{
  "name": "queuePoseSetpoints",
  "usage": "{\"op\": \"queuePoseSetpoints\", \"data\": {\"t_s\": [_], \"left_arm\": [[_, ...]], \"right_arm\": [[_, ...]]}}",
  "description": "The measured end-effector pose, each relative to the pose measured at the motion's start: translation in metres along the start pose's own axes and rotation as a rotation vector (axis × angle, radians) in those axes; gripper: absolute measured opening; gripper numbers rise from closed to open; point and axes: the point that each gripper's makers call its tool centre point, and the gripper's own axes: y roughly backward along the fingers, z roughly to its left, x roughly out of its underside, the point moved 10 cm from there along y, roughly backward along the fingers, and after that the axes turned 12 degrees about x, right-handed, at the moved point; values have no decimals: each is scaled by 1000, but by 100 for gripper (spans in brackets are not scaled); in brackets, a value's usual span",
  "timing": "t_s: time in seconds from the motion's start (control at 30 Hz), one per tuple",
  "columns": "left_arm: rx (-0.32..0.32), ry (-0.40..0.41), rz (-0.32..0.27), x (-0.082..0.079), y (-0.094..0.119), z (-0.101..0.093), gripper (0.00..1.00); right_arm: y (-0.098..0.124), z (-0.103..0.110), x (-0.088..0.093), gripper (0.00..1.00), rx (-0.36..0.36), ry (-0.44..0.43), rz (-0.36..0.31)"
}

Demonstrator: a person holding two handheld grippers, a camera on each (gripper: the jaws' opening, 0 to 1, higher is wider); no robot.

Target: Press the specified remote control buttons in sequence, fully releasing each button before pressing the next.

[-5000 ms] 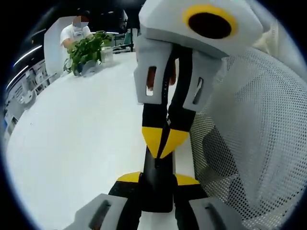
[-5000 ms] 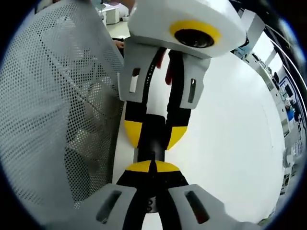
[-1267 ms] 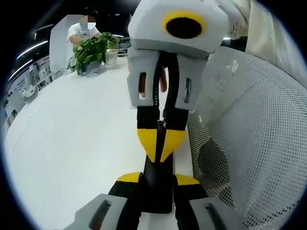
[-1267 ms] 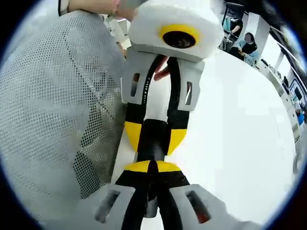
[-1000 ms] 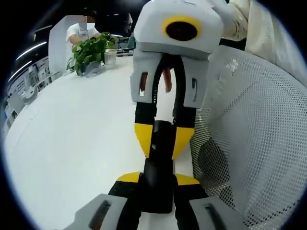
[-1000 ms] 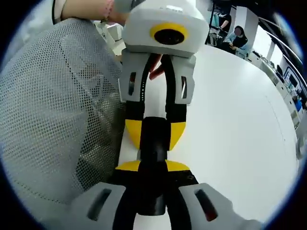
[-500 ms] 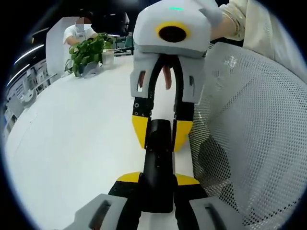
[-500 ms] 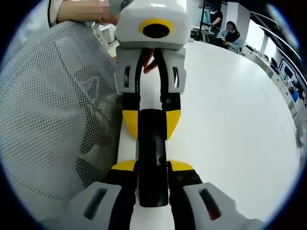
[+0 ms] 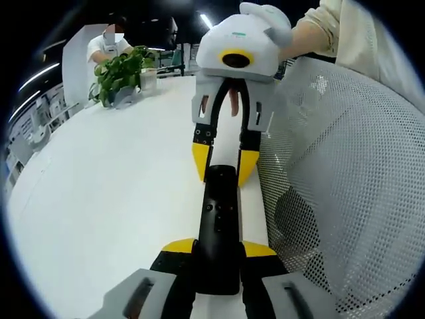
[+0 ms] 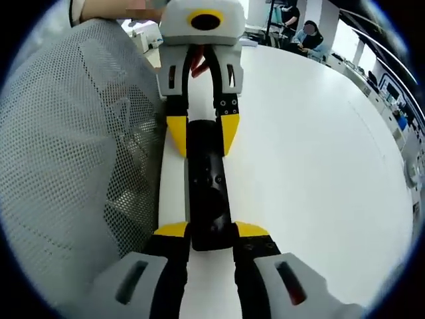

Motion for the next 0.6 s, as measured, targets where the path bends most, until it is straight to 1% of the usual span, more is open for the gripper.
{"op": "queuePoseSetpoints", "data": {"t_s": [0.07,0.1,0.13,0.23,0.27,0.3,0.37,0.43,0.53,0.6], "left_arm": [[-1,2,-1,0,0,0,25],[-3,-2,2,0,0,-1,25],[-3,-5,5,0,0,-1,25],[-2,-14,21,-2,-1,-2,25],[0,-17,26,-3,-1,-1,25],[2,-22,35,-4,-1,-1,25],[4,-30,48,-5,-1,-1,25],[4,-30,48,-5,-1,-1,25],[-1,-20,35,-4,0,-2,25],[-6,-17,27,-3,0,-2,25]], "right_arm": [[-1,1,1,25,6,2,4],[0,3,-1,25,8,26,10],[0,3,-2,24,9,26,14],[-1,1,-8,25,1,28,75],[-1,2,-11,24,8,34,119],[-2,3,-14,24,11,50,141],[-3,5,-18,24,14,58,163],[-3,3,-16,24,13,58,160],[-1,2,-11,24,7,41,126],[-2,1,-10,24,4,38,119]]}}
